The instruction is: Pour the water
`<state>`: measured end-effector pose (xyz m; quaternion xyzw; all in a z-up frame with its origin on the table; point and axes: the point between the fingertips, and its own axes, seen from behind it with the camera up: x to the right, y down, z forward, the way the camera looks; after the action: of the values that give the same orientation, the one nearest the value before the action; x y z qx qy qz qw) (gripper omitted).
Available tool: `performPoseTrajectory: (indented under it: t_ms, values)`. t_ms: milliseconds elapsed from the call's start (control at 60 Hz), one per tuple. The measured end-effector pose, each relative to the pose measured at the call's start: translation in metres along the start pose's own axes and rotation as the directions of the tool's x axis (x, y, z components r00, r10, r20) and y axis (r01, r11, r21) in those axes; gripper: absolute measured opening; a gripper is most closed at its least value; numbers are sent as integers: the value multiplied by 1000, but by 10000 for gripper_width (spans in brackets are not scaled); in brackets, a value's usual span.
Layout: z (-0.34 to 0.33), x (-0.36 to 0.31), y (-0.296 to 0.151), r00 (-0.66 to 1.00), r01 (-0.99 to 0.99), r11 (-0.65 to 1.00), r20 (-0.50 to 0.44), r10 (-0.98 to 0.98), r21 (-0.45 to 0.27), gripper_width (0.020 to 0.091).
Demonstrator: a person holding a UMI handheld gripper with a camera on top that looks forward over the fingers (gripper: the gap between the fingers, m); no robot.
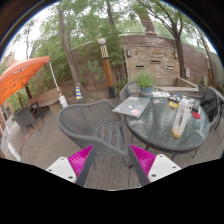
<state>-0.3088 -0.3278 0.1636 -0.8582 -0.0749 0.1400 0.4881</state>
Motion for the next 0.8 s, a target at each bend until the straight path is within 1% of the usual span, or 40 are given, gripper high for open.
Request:
performPoseTrajectory:
  t_ms: [67, 100, 200, 350, 433, 533, 617, 700, 800]
  values:
    - [5, 19, -4, 999, 18, 1000, -36, -17, 25, 766]
    - [13, 30, 6, 998, 27, 999, -56, -25, 30, 764]
    - [21, 66, 32, 994, 22, 1000, -106, -23, -8, 766]
    - [23, 144, 30, 983, -17, 999, -182, 23, 38, 769]
    - [38, 201, 19, 972, -17, 996, -231, 36, 86, 767]
    - [75, 266, -2, 960, -36, 989, -271, 74, 142, 780]
    - [108, 312, -26, 951, 12, 982, -306, 46, 186, 780]
    - [135, 340, -44, 945, 45, 975, -325, 29, 218, 780]
    - [158, 357, -62, 942, 84, 961, -337, 10, 262, 780]
